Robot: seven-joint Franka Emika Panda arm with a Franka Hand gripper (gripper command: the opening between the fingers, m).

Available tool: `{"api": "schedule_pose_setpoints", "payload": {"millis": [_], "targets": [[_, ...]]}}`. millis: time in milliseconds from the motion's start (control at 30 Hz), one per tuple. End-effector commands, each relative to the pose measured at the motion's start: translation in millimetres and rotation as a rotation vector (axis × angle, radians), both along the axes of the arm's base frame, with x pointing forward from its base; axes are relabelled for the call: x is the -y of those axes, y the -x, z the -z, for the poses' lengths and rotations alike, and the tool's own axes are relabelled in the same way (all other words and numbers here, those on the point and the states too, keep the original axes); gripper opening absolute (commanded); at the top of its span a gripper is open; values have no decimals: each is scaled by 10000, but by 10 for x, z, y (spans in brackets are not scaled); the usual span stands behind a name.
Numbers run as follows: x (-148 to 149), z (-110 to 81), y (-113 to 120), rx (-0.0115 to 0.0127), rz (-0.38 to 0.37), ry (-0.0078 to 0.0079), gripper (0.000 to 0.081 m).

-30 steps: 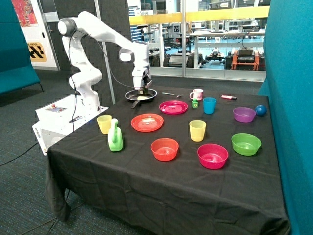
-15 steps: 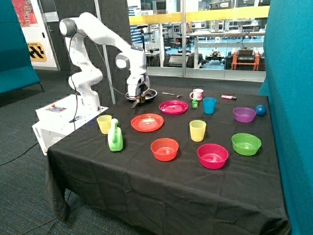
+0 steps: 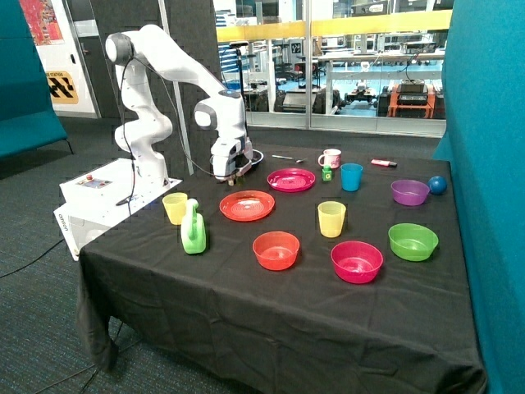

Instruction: Serve the vegetables in different plates

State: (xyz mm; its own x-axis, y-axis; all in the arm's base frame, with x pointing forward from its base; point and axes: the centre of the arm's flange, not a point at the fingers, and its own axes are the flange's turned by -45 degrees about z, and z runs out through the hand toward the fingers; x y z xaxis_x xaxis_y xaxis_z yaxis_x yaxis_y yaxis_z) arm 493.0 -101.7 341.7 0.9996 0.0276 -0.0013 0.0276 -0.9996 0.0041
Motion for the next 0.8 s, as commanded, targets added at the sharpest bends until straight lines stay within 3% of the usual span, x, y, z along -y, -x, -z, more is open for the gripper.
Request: {"api": "schedule_pose_setpoints", "payload": {"millis": [0, 400, 433, 533, 600, 667, 767], "targets": [[188, 187, -130, 12, 150, -41, 0], [268, 343, -285, 12, 137, -41, 0], [265, 347, -287, 12, 80, -41, 58], [242, 348, -297, 12, -61, -41, 415], [230, 342, -309, 12, -81, -41, 569], [222, 338, -321, 12, -90, -41, 648], [232, 340, -332, 12, -99, -41, 695]]}}
